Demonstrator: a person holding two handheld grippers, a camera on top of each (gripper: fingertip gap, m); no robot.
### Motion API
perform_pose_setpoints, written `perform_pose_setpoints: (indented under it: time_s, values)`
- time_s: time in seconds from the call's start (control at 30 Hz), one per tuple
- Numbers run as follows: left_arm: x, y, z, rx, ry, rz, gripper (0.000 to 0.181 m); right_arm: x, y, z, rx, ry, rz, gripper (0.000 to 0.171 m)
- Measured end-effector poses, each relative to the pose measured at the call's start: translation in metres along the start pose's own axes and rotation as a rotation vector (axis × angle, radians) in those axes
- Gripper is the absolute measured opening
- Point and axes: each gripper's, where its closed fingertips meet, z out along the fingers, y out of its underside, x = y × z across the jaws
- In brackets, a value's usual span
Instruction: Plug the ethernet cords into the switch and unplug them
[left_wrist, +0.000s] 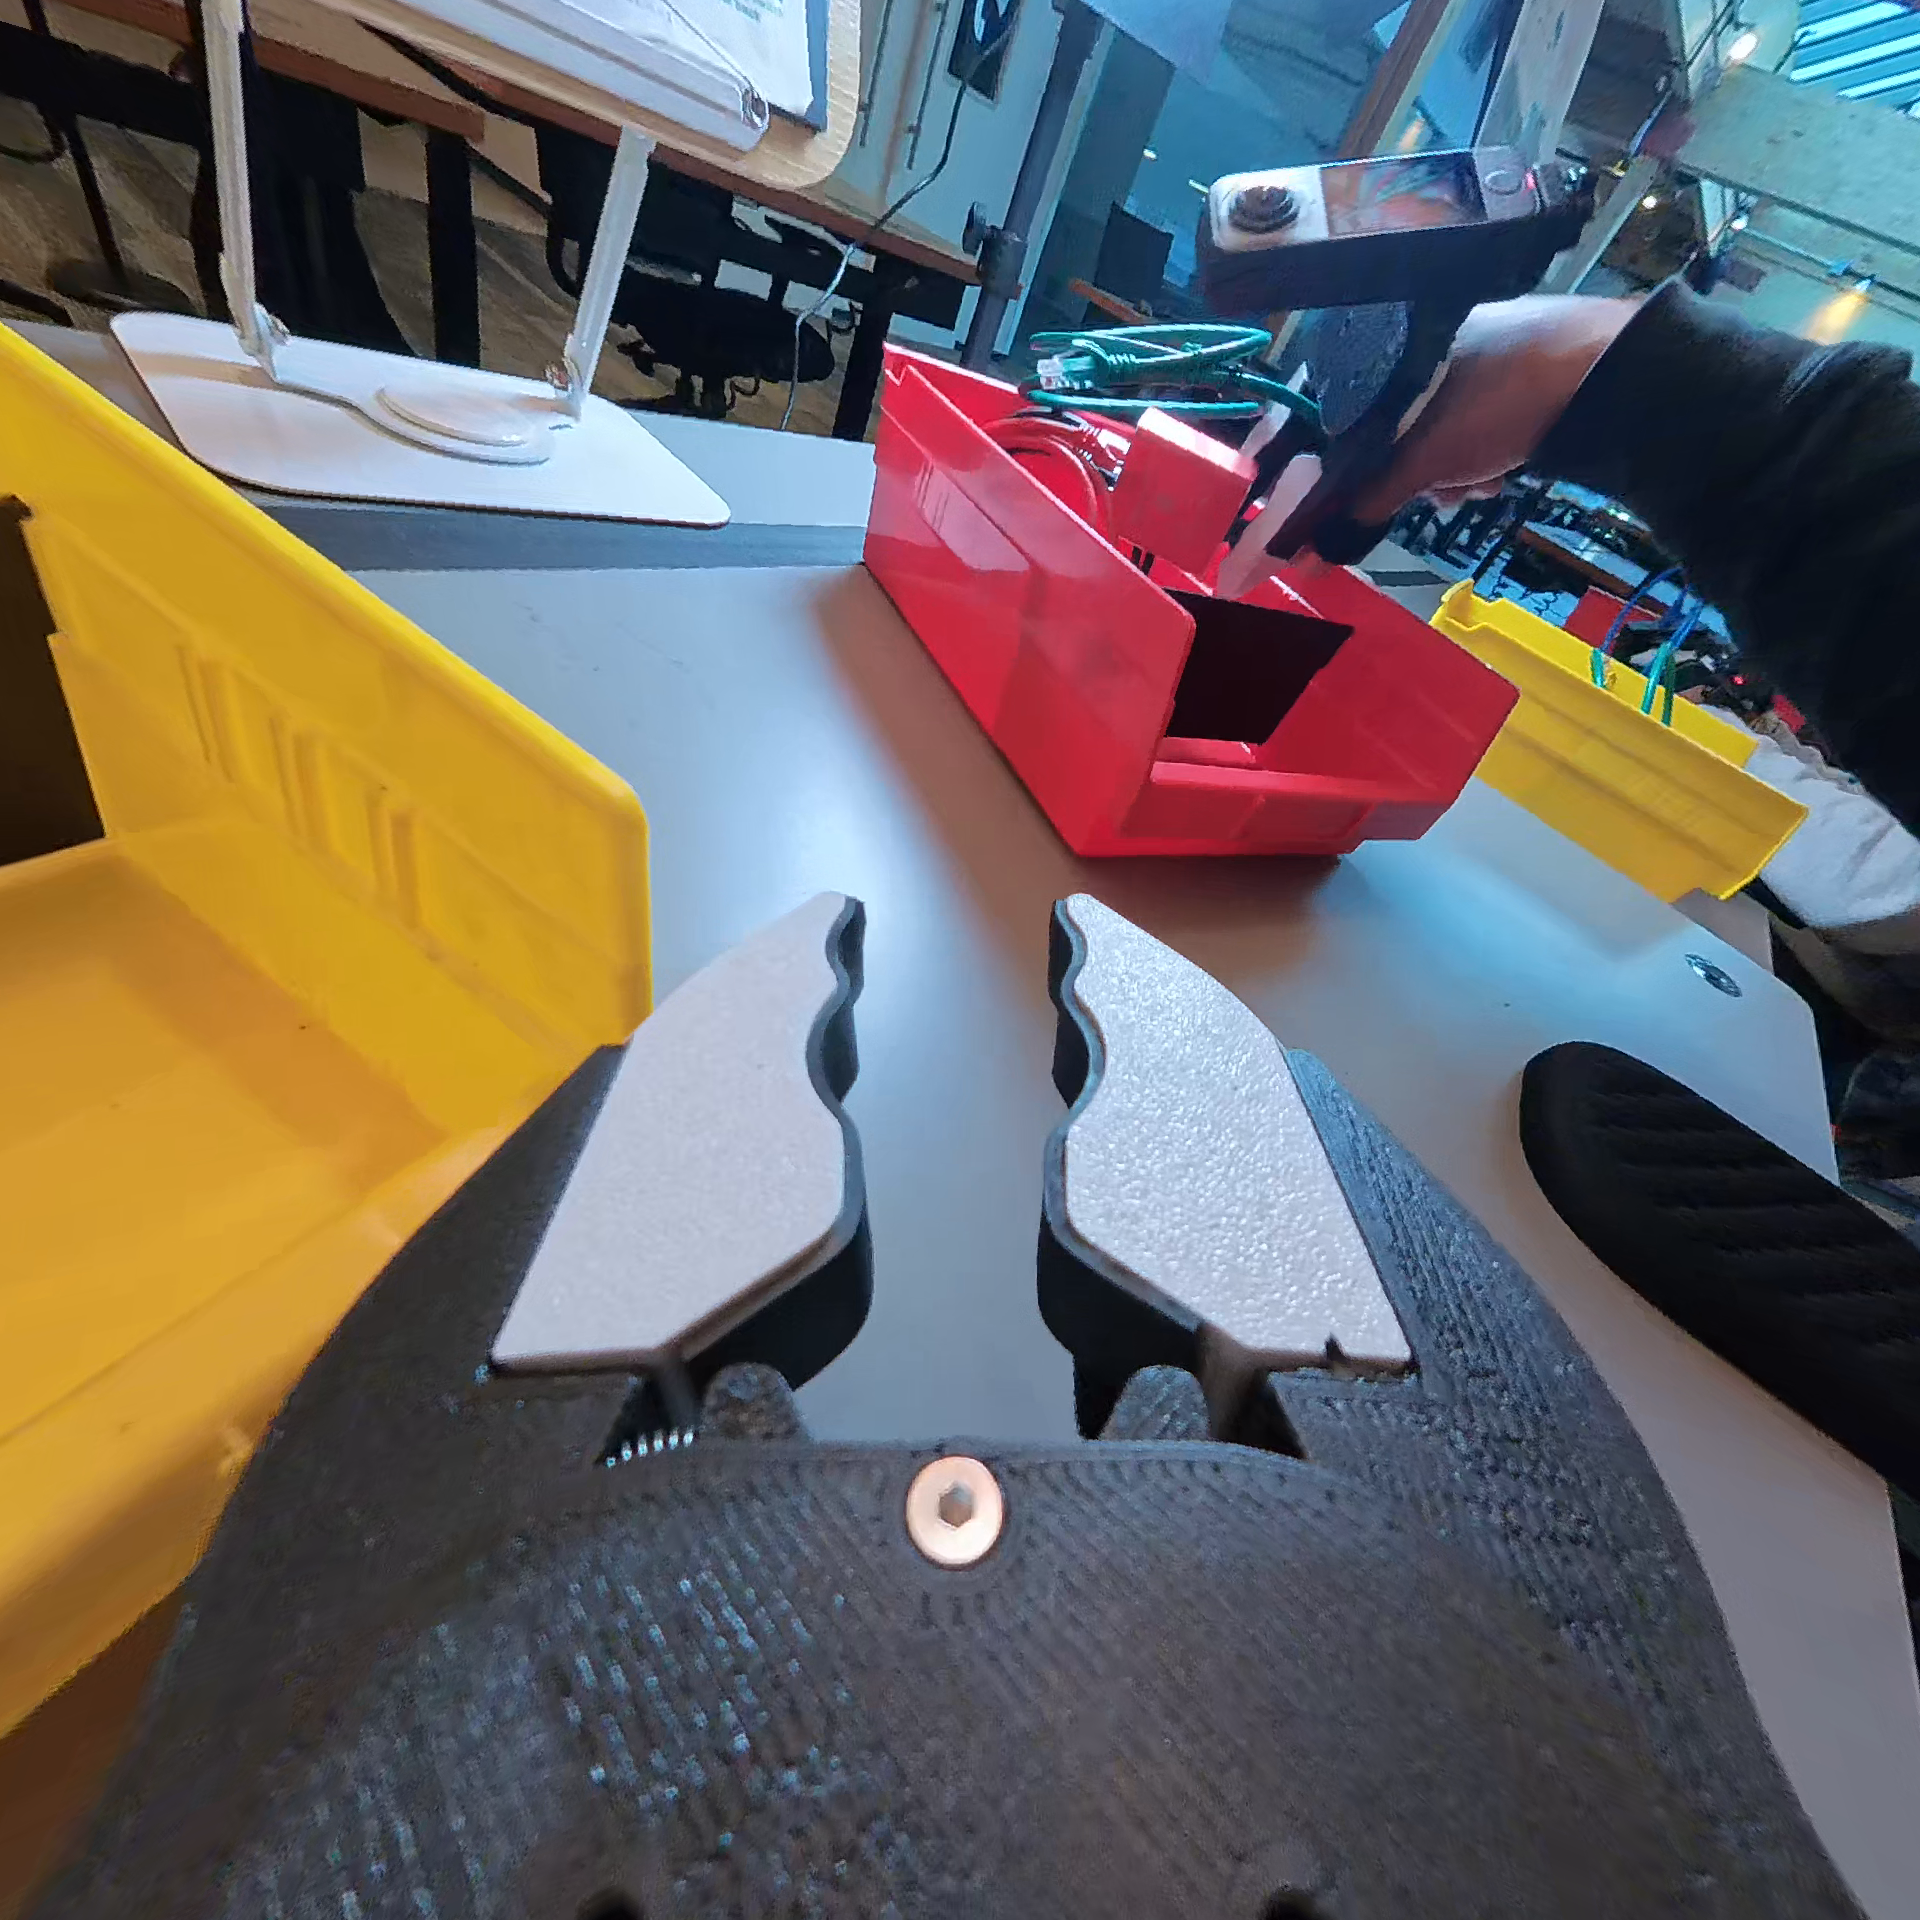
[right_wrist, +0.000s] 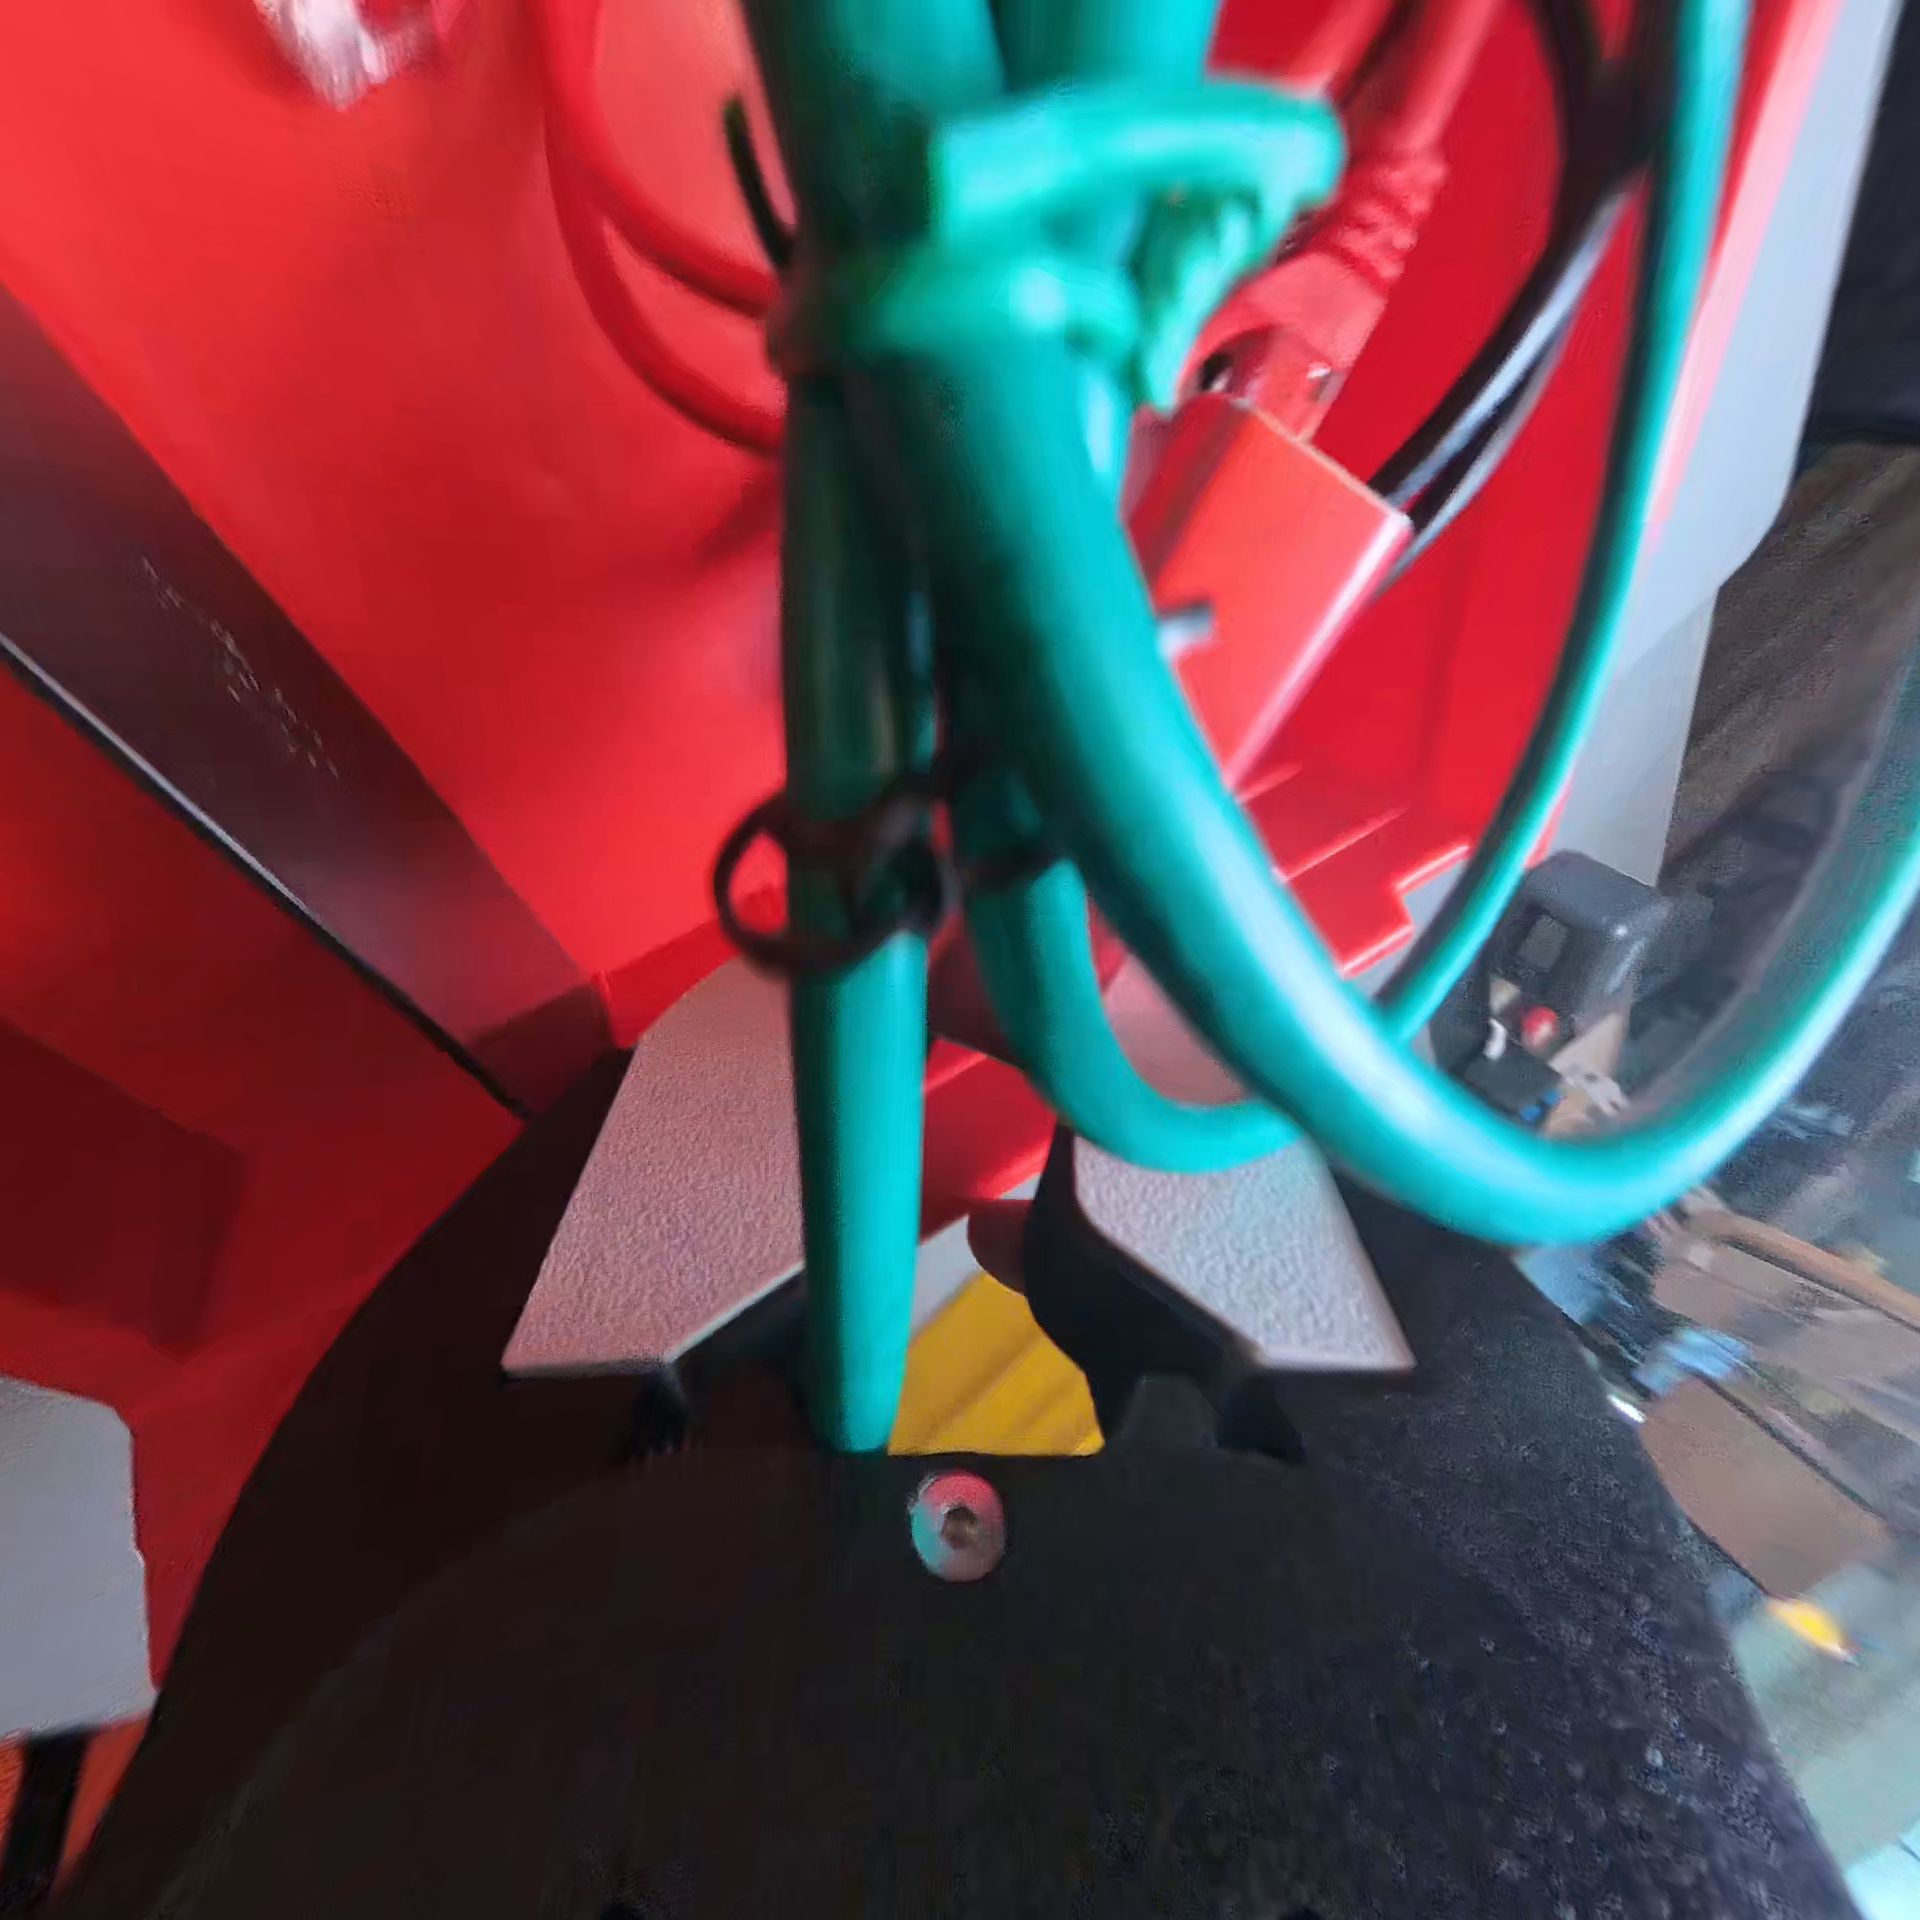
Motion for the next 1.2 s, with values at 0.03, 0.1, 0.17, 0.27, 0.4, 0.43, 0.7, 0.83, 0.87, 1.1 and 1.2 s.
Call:
perform_pose_setpoints:
  time_s: [0.03, 0.1, 0.17, 0.27, 0.4, 0.43, 0.7, 0.83, 0.87, 1.1, 1.2]
  values:
    - [0.0, 0.003, 0.001, -0.012, 0.003, -0.004, 0.034, -0.004, 0.009, 0.004, -0.078, -0.005, -0.056, 0.036]
    - [0.001, 0.005, 0.002, -0.021, 0.01, -0.012, 0.034, -0.017, 0.02, 0.01, -0.183, -0.04, -0.165, 0.044]
    - [0.002, 0.004, 0.0, -0.02, 0.014, -0.007, 0.034, -0.016, 0.019, 0.006, -0.186, -0.035, -0.202, 0.046]
    - [0.001, 0.003, -0.001, -0.016, 0.012, -0.013, 0.034, -0.022, 0.018, -0.015, -0.092, -0.175, -0.168, 0.052]
    - [0.0, 0.003, 0.0, -0.016, 0.016, -0.024, 0.034, -0.031, 0.018, -0.049, 0.095, -0.347, -0.107, 0.059]
    - [0.001, 0.002, 0.0, -0.012, 0.017, -0.016, 0.034, -0.033, 0.02, -0.056, 0.133, -0.371, -0.099, 0.058]
    - [0.003, 0.007, 0.001, -0.026, -0.001, 0.042, 0.035, -0.049, 0.037, -0.079, 0.377, -0.419, -0.045, 0.06]
    - [0.001, 0.011, 0.004, -0.043, -0.002, 0.028, 0.034, -0.048, 0.041, -0.084, 0.485, -0.334, -0.025, 0.057]
    - [0.001, 0.012, 0.005, -0.048, -0.003, 0.027, 0.034, -0.049, 0.041, -0.085, 0.499, -0.298, -0.034, 0.056]
    - [0.0, 0.016, 0.006, -0.063, -0.009, 0.029, 0.034, -0.011, 0.032, -0.105, 0.629, 0.131, 0.114, 0.059]
    - [0.0, 0.017, 0.007, -0.067, -0.006, 0.031, 0.034, 0.004, 0.019, -0.117, 0.708, 0.232, 0.095, 0.044]
